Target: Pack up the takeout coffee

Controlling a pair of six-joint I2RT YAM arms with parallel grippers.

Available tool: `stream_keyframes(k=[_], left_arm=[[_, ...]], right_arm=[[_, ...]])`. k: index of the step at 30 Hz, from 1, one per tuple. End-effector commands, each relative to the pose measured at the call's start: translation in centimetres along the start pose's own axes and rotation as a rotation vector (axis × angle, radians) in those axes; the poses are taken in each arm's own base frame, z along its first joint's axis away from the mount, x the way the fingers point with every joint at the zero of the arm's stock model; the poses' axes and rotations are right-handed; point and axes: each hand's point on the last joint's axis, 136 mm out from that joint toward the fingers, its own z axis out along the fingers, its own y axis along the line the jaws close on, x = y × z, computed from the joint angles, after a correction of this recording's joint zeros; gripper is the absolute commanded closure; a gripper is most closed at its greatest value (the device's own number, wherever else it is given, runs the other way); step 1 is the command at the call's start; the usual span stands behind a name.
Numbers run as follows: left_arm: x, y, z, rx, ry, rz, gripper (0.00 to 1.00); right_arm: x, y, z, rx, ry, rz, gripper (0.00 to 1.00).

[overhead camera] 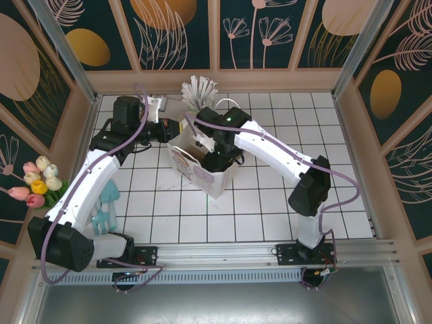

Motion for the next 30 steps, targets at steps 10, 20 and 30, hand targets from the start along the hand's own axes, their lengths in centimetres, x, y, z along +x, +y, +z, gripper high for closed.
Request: stream_keyframes(k=[10, 20, 30], left_arm=[[-1.4, -2.0, -1.1, 0.061, -0.074, 0.075, 1.00], [-1.6, -2.9, -1.9, 0.090, -0.106, 0.088, 1.00], [-1.2, -2.5, -1.6, 0.080, -0.096, 0.075, 1.00]], right_arm=[[0.8, -0.4, 1.0, -0.001, 0.058, -0.007, 0.60], [1.1, -0.6, 1.6, 0.008, 0.080, -0.005, 0.61], [1.1, -0.9, 2.6, 0.003, 0.105, -0.007, 0.62]])
